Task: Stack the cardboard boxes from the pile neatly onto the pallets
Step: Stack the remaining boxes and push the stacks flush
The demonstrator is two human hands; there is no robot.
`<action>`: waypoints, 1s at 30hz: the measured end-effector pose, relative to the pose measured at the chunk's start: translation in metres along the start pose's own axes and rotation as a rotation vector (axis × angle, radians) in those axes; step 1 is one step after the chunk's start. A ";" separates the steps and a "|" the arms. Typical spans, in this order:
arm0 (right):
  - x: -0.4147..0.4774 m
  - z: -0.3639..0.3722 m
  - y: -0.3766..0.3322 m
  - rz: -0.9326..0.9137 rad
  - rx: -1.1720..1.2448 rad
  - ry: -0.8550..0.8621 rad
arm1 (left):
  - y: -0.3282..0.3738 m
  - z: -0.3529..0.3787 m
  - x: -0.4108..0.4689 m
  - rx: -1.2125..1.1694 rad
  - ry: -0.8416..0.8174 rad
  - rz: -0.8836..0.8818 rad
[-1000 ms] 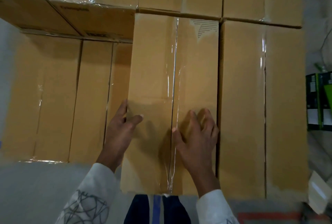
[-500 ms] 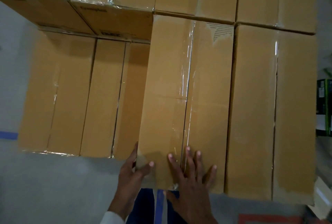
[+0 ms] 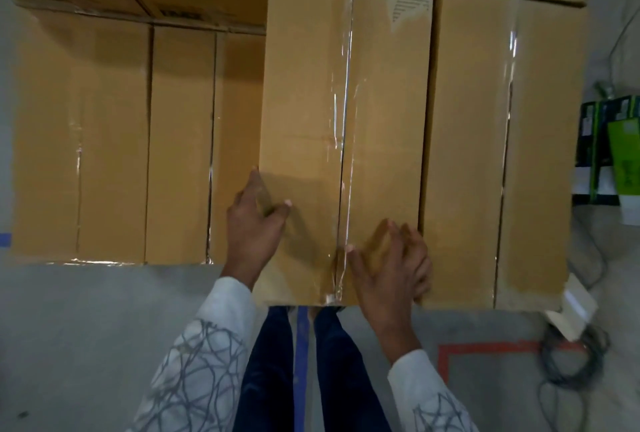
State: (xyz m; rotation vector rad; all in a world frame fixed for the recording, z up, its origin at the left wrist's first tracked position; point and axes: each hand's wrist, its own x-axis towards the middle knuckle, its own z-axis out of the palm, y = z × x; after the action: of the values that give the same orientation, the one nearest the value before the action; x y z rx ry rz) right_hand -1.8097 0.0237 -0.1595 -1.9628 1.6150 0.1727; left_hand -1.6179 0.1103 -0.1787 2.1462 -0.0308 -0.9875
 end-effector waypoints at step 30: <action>-0.029 0.009 -0.075 1.250 1.411 -0.373 | 0.141 -0.001 0.181 -0.110 -0.203 0.237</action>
State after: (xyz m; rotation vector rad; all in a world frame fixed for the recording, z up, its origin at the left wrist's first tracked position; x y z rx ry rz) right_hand -1.7453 0.0597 -0.1272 0.1965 1.6494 -0.1228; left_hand -1.4515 -0.0460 -0.2028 1.8853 -0.3144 -1.0369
